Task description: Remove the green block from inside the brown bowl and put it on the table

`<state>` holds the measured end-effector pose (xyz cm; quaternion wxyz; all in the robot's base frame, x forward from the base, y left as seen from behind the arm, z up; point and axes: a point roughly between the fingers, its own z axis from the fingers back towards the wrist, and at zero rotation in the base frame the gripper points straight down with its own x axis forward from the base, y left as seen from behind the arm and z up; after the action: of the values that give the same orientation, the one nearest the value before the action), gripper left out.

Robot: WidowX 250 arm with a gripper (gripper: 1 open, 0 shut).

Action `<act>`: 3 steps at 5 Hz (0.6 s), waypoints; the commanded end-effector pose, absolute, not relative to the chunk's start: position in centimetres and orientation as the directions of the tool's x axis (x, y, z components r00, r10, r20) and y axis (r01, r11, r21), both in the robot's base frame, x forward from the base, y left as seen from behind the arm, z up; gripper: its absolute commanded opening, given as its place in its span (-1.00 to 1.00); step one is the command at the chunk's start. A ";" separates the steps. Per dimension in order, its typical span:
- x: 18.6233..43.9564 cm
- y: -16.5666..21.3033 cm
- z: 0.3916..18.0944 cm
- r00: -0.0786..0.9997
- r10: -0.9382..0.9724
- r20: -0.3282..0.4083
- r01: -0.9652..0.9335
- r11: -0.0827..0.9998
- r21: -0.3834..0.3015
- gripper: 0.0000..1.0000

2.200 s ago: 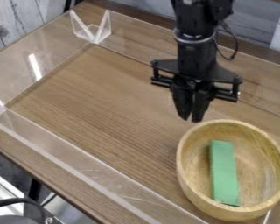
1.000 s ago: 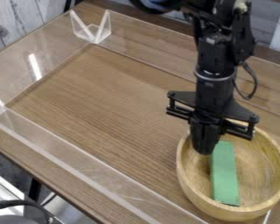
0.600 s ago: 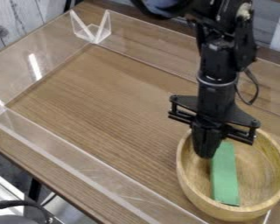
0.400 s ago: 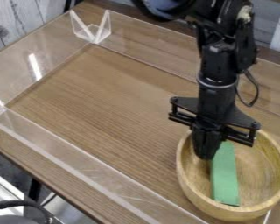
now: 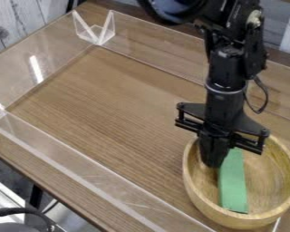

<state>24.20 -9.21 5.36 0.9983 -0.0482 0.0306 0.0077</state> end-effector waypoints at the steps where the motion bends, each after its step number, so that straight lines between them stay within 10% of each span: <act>1: 24.5 -9.5 5.9 0.999 0.005 -0.039 -0.009 0.994 -0.106 -1.00; 3: 24.4 -9.6 5.7 0.999 0.003 -0.049 -0.008 0.994 -0.105 -1.00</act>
<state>24.10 -9.28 5.05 0.9981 -0.0482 0.0369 0.0071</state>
